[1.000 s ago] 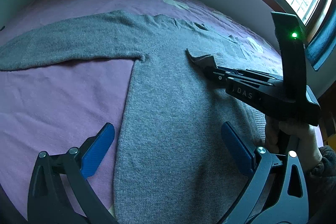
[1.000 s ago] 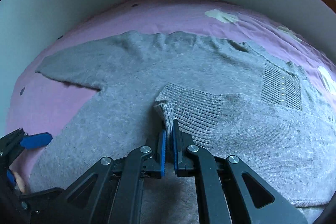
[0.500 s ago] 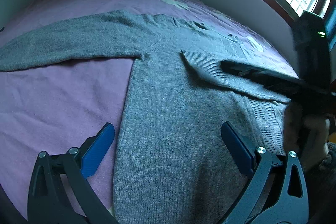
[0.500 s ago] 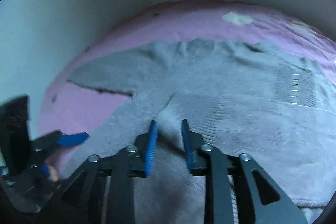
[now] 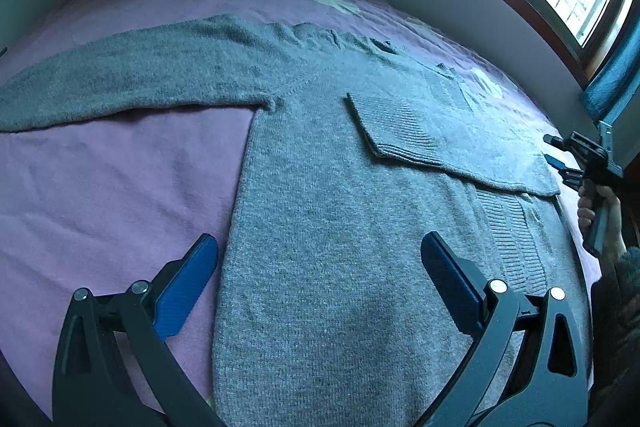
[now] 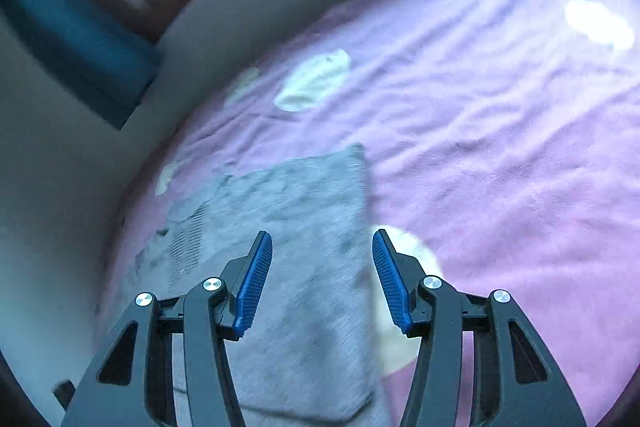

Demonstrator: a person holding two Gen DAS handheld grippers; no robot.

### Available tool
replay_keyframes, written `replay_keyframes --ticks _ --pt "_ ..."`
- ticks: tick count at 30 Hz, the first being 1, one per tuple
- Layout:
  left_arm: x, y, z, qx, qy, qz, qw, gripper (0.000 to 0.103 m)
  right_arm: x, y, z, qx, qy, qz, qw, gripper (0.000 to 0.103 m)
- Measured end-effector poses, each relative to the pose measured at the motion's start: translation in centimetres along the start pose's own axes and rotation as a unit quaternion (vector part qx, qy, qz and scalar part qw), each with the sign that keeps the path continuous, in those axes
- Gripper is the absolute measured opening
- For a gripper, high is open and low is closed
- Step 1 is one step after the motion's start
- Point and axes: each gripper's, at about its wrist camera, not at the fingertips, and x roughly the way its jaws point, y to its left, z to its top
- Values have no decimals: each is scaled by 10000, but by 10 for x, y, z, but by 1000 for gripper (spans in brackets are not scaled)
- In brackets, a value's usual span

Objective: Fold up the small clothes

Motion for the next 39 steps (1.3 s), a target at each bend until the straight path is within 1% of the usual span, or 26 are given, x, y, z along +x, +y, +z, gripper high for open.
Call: replay_keyframes --ticks 2,3,4,5,6,8,10,12,15,17,19,21,22,25,26,28,30,31,32,33,35,37,39 --pt "1 0 0 -8 5 -3 10000 101 11 0 6 29 64 174 9998 53" --pt "1 1 0 -15 8 -7 10000 101 18 -1 9 49 105 156 9998 52" --pt "2 1 0 -17 8 -10 10000 101 22 -1 10 62 139 90 9998 40" --pt "2 1 0 -17 9 -12 10000 101 30 -4 12 91 227 -59 9997 14" --pt "2 1 0 -18 9 -12 10000 101 35 -10 13 181 259 -160 9994 9" --pt "2 1 0 -17 9 -13 10000 101 38 -27 17 478 203 113 9986 6" --pt "2 1 -1 -25 13 -25 10000 101 35 -34 16 695 176 349 9968 6" --pt "1 2 -1 -25 3 -31 10000 101 31 -32 13 651 232 414 9968 8" --pt "2 3 -1 -35 2 -45 10000 101 14 -31 3 585 285 575 9962 13" --pt "2 3 -1 -35 5 -46 10000 101 2 -28 -11 491 374 647 9960 31" --pt "3 3 -1 -30 14 -37 10000 101 -5 -26 -25 320 537 545 9966 31" --pt "3 2 -1 -23 16 -27 10000 101 -10 -27 -39 219 683 370 9967 16" --pt "3 2 -1 -21 25 -21 10000 101 -11 -29 -42 172 673 366 9969 11" --pt "3 1 -1 -6 32 -4 10000 101 -20 -31 -45 321 648 522 9960 12" --pt "3 1 0 -7 34 -6 10000 101 -19 -30 -44 307 639 529 9961 15" --pt "3 1 0 -21 38 -21 10000 101 -36 -27 -55 183 561 482 9971 18" --pt "2 1 0 -24 22 -37 10000 101 -53 -27 -66 133 501 476 9975 31" --pt "2 1 0 -29 25 -45 10000 101 -67 -28 -74 88 449 388 9982 41" --pt "2 2 0 -33 27 -50 10000 101 -80 -29 -83 11 386 285 9988 47" --pt "2 2 0 -30 28 -50 10000 101 -91 -30 -90 -77 343 176 9992 50" --pt "3 2 -1 -12 44 -36 10000 101 -116 -34 -108 -275 258 -175 9991 61" --pt "3 1 -1 -4 68 -19 10000 101 -134 -39 -124 -427 164 -546 9975 65" --pt "4 0 0 20 79 -5 10000 101 -152 -48 -141 -504 48 -826 9953 65"
